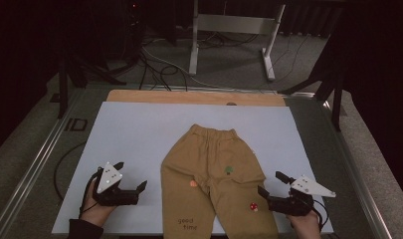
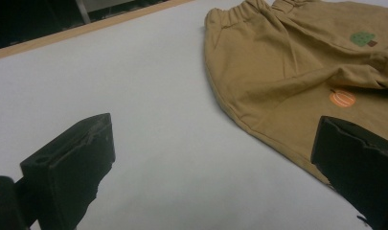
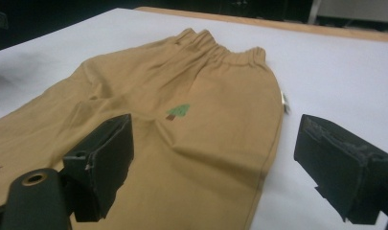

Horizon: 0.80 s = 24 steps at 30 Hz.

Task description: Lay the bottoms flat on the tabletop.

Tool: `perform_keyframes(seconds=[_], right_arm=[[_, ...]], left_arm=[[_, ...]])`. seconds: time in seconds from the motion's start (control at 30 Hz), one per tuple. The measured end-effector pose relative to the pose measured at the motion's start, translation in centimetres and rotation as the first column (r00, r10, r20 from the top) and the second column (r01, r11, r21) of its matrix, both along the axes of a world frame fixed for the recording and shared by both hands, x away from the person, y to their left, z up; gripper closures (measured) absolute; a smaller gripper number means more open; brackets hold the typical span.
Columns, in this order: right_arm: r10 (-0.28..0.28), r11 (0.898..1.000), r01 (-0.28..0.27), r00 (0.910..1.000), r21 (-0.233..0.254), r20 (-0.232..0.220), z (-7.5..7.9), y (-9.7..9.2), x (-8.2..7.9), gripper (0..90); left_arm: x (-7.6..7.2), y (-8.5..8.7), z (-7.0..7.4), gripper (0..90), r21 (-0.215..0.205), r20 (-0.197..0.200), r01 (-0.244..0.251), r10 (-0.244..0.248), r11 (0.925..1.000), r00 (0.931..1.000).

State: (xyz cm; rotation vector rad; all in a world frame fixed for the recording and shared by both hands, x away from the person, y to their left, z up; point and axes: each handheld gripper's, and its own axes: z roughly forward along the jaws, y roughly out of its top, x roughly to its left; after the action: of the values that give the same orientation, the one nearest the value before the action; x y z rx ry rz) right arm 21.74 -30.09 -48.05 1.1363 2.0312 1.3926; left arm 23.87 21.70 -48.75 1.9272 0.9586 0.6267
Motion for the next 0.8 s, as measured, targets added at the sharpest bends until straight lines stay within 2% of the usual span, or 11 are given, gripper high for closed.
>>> perform_keyframes(seconds=[0.07, 0.23, 0.37, 0.4, 0.43, 0.57, 0.63, 0.8], right_arm=[[0.014, 1.000, -0.014, 0.9999, 0.000, 0.006, -0.2, -0.1, 0.7, 13.6], [0.008, 1.000, -0.008, 0.9998, 0.000, 0.018, -0.1, -0.3, 2.0, 13.6], [0.010, 1.000, -0.009, 0.9996, -0.024, 0.027, 0.4, -0.3, 3.3, 13.4], [0.022, 0.999, -0.021, 0.9997, -0.032, 0.011, 0.6, -0.2, 4.1, 13.3], [0.022, 0.999, -0.021, 0.9997, -0.032, 0.011, 0.6, -0.2, 4.1, 13.3], [0.029, 0.999, -0.029, 0.9996, -0.043, 0.000, 0.6, 0.1, 6.4, 13.5], [0.042, 0.998, -0.042, 0.9991, -0.052, -0.007, 0.5, 0.4, 7.6, 13.5], [0.061, 0.996, -0.063, 0.9976, -0.069, -0.032, -0.2, 1.2, 10.2, 13.6]], left_arm=[[0.0, -0.1, 0.0, 2.2, 0.000, -0.003, 0.002, -0.002, 1.0000, 1.0000], [0.3, -0.1, 0.2, 2.2, -0.007, -0.024, 0.014, -0.014, 0.9999, 0.9996], [1.3, -0.5, 0.6, 2.2, 0.012, -0.035, 0.040, -0.040, 0.9991, 0.9986], [2.3, -0.9, 0.9, 2.2, 0.031, -0.042, 0.057, -0.056, 0.9979, 0.9976], [2.3, -0.9, 0.9, 2.2, 0.031, -0.042, 0.057, -0.056, 0.9979, 0.9976], [4.4, -1.8, 1.3, 3.5, 0.046, -0.038, 0.100, -0.098, 0.9939, 0.9944], [5.5, -2.5, 1.4, 4.0, 0.027, -0.050, 0.106, -0.104, 0.9940, 0.9933], [8.6, -4.2, 1.4, 4.3, 0.026, -0.091, 0.115, -0.112, 0.9931, 0.9895]])
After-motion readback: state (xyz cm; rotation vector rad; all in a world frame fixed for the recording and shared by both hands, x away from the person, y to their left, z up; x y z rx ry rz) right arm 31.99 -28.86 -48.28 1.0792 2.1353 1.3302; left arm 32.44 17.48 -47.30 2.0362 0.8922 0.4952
